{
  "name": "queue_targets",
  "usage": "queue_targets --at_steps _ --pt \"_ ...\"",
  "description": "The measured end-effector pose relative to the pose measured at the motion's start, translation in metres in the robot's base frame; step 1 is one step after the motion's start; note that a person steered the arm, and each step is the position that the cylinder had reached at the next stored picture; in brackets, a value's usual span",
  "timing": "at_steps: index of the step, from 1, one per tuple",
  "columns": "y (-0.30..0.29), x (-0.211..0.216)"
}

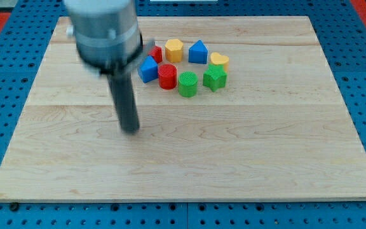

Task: Move your arm to the left of red star

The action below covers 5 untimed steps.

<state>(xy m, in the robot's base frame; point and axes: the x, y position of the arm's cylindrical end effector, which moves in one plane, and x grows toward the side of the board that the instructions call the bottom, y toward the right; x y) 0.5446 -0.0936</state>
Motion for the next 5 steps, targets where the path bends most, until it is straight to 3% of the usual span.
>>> queue_targets --at_steps 1,2,3,4,5 --pt "-0.001 0.072" --pt "-0.028 0.059" --pt "-0.002 -0.054" --pt "0.038 -0.11" --pt "-0.034 0.009"
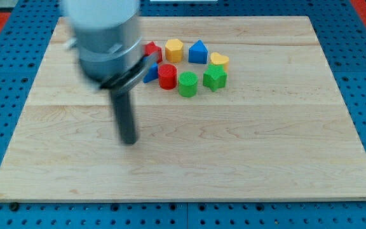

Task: Move your arm to the left of red star

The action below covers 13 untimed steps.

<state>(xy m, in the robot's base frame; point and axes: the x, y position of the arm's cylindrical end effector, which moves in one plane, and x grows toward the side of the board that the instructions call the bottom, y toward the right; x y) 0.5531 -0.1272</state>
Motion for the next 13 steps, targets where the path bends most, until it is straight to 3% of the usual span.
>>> queue_targets --at_steps 1,2,3,4,5,6,8,9,10,12,13 --pt "-0.108 0.034" --pt "-0.066 -0.079" --pt "0.064 -0.164" --pt "-0.06 -0.08" --pt "-0.172 -0.058" --pt "-0.173 -0.065" --pt "-0.007 -0.248" --pt "-0.119 -0.266" --pt "-0.176 -0.264" --pt "-0.055 -0.362" --pt "-0.091 -0.324"
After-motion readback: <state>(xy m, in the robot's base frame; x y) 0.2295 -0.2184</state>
